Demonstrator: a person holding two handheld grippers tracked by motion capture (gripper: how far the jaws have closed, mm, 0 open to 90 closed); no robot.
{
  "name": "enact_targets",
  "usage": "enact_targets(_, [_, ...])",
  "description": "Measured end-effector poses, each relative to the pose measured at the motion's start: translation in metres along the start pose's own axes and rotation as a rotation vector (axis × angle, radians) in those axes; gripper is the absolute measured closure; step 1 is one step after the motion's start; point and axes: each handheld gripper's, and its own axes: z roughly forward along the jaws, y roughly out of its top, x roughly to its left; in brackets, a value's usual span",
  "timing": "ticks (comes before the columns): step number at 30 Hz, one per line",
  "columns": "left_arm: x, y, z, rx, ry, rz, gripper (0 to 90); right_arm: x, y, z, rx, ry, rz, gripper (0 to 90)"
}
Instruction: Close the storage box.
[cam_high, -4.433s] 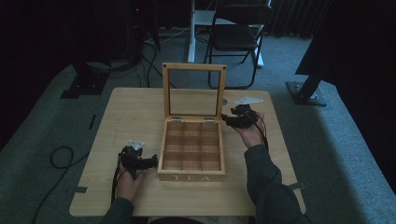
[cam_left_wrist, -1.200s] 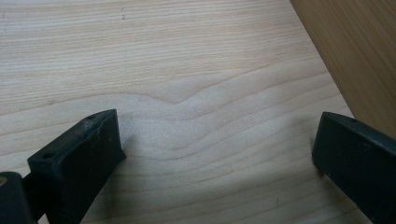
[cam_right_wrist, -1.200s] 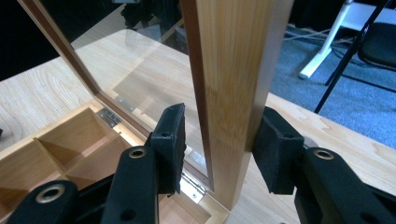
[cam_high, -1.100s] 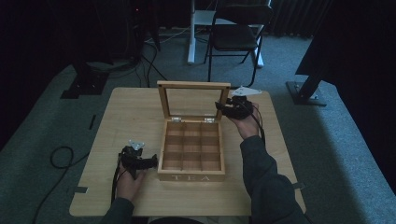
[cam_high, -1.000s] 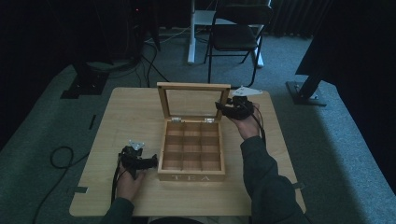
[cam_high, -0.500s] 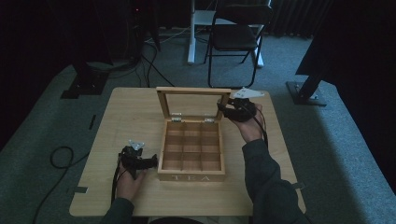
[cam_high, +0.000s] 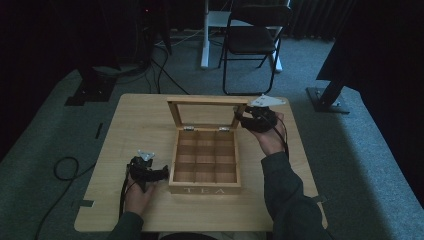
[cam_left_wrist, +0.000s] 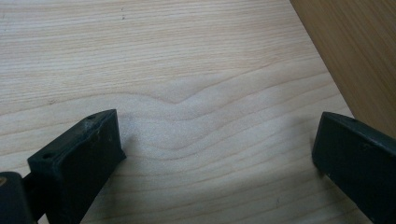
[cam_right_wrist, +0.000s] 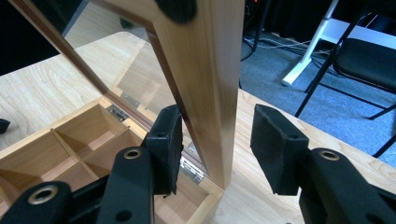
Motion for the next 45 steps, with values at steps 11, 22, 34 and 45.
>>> enact_targets(11, [0.000,0.000,0.000,0.000,0.001,0.000,1.6,0.005,0.003,-0.006,0.015,-0.011,0.003,53.6])
enact_targets(22, [0.000,0.000,0.000,-0.001,0.001,-0.002,1.6,0.008,0.004,-0.013,0.010,-0.007,0.010,53.6])
enact_targets(34, [0.000,0.000,0.000,0.000,0.000,-0.001,1.6,0.013,0.013,-0.027,0.008,0.006,0.011,53.6])
enact_targets(45, [0.000,0.000,0.000,0.001,0.000,-0.002,1.6,0.015,0.017,-0.038,0.004,0.035,0.022,53.5])
